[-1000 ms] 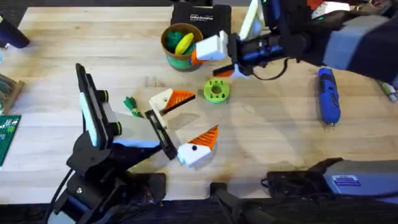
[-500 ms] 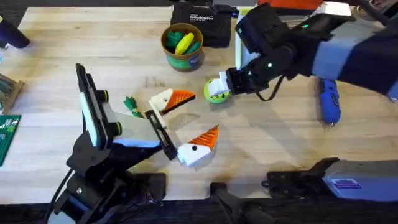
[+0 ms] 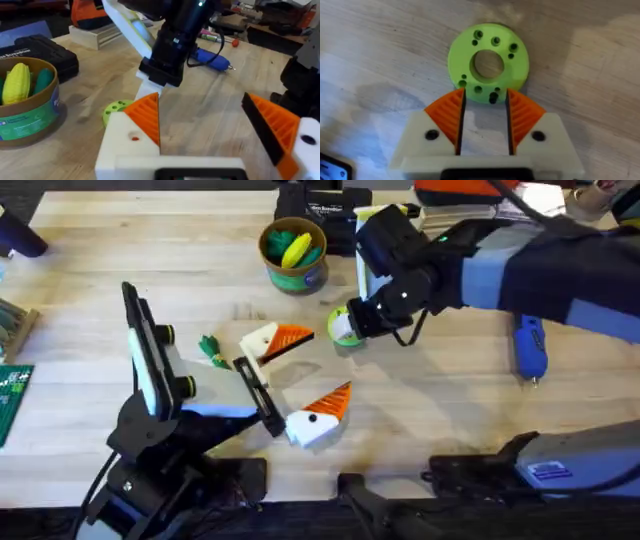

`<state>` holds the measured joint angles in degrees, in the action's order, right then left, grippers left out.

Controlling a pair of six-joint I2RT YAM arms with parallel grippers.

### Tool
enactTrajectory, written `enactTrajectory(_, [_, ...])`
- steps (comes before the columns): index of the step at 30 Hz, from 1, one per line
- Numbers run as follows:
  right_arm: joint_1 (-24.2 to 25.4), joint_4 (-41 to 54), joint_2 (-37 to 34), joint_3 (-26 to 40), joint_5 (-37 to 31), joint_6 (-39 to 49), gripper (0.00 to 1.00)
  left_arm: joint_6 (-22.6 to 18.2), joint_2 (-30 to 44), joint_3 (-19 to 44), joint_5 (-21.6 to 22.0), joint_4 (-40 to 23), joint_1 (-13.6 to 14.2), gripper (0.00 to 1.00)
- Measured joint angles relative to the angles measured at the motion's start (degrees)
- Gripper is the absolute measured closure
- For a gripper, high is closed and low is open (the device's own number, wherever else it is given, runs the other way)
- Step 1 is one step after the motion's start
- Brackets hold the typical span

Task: Pick up the gripper from the table and insert it into the empty holder that is missing its gripper. Then pick up a screw, insert it into the mounting hole, and use the screwdriver to tighten it. Finally, clean up the table by picking up the vegetable and placing it into the bucket.

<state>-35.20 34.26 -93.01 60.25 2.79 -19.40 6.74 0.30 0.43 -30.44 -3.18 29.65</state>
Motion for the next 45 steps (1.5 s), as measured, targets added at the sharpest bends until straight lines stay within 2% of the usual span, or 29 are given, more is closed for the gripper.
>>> enactTrajectory(2, [0.0, 0.12, -1.07, 0.18, -0.75, 0.18, 0.603, -0.01, 0.02, 0.0, 0.0, -0.02, 0.0, 0.015])
enactTrajectory(5, [0.07, -0.06, -1.55, 0.54, -1.34, 0.2, 0.774, -0.02, 0.02, 0.0, 0.0, 0.0, 0.0, 0.015])
enactTrajectory(8, [0.07, -0.04, -1.72, 0.68, -1.66, 0.18, 0.873, 0.0, 0.0, 0.0, 0.0, 0.0, 0.0, 0.015])
enactTrajectory(11, [0.06, -0.04, -1.73, 0.72, -1.67, 0.2, 0.916, 0.0, 0.0, 0.0, 0.0, 0.0, 0.0, 0.015])
enactTrajectory(13, [-0.06, -0.02, -1.73, 0.72, -1.94, 0.18, 0.981, 0.0, 0.0, 0.0, 0.0, 0.0, 0.0, 0.015])
enactTrajectory(21, [0.02, 0.02, -1.78, 0.75, -4.77, -0.67, 0.994, 0.0, 0.01, 0.0, 0.0, -0.02, 0.0, 0.015])
enactTrajectory(35, [4.11, 6.34, -1.33, 2.04, -8.96, -2.41, 0.994, -0.02, 0.01, 0.0, 0.0, 0.0, 0.0, 0.015])
enactTrajectory(42, [4.13, 16.24, 2.01, 10.53, -8.28, 0.56, 0.994, -0.01, 0.0, 0.0, 0.0, 0.0, 0.0, 0.015])
enactTrajectory(44, [4.15, 18.17, 2.75, 14.29, -6.04, 2.69, 0.994, 0.0, 0.02, 0.0, 0.0, 0.0, 0.0, 0.015])
enactTrajectory(45, [4.08, 20.13, 3.05, 19.86, -0.89, 5.36, 0.994, 0.0, 0.0, 0.0, 0.0, 0.0, 0.0, 0.015])
